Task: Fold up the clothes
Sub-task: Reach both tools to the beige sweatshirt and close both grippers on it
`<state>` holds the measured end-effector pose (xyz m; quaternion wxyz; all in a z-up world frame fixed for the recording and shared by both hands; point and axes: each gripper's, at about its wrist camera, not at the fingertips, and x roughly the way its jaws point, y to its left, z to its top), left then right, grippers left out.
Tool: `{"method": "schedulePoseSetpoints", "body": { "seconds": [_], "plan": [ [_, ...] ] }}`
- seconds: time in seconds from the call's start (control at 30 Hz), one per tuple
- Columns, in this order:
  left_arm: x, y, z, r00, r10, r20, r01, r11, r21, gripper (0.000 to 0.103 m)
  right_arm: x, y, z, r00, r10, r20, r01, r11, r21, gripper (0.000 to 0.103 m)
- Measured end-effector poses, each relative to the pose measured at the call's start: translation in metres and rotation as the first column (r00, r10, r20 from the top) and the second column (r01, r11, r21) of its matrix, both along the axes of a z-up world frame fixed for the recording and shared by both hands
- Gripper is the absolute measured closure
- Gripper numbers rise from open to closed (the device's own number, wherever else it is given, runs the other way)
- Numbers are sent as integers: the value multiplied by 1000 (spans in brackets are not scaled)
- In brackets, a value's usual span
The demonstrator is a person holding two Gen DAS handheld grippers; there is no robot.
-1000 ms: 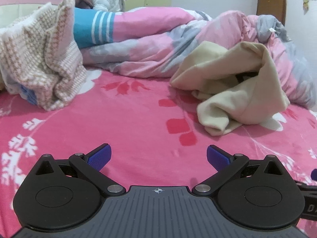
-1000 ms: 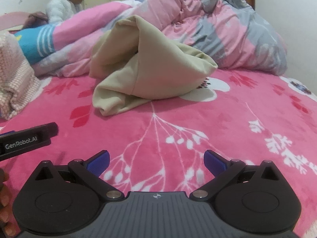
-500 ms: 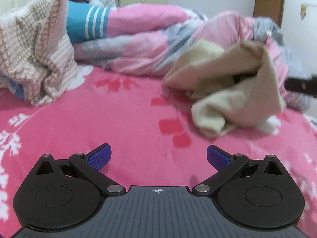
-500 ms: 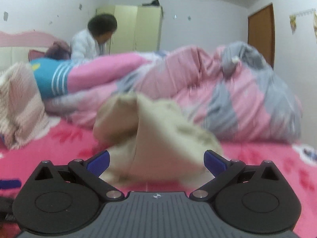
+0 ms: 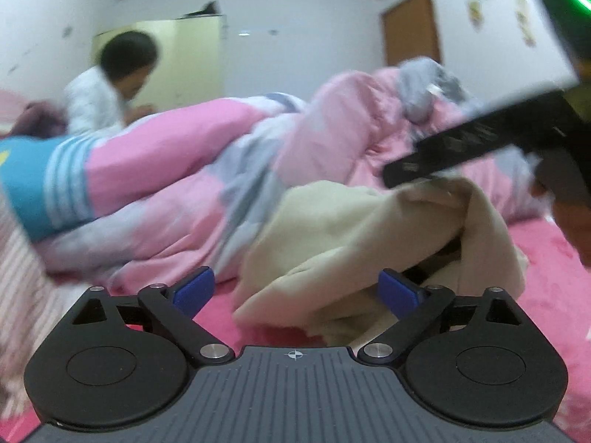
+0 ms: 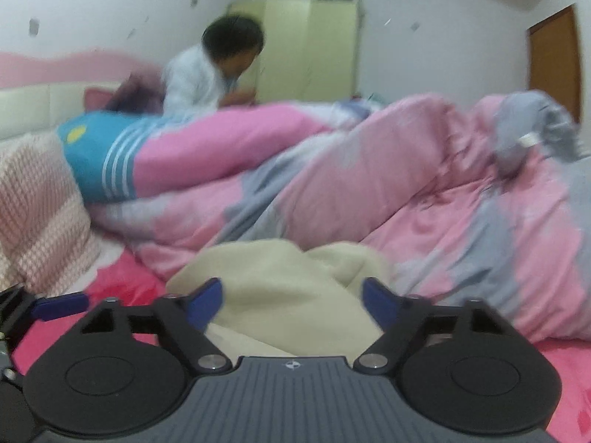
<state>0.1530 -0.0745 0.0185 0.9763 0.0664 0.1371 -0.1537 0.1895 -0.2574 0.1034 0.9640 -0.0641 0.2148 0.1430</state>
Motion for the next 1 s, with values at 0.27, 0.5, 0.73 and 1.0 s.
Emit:
{"method": "schedulePoseSetpoints", "body": {
  "seconds": [0.27, 0.5, 0.73, 1.0],
  "plan": [
    [17, -34, -18, 998, -61, -10, 62, 990, 123, 75, 70, 11, -22, 960, 28, -279, -49, 996, -70, 60],
    [-15, -34, -7, 997, -64, 42, 59, 993, 106, 93, 23, -22, -9, 976, 16, -216, -1, 998, 67, 101],
    [-56, -45, -7, 991, -125, 48, 117, 983, 138, 96, -45, -40, -18, 975, 37, -220, -19, 996, 84, 101],
    [-123, -46, -34, 963, -270, -18, 267, 936, 231, 96, -132, -65, -73, 947, -3, -321, 20, 999, 50, 103]
  ]
}}
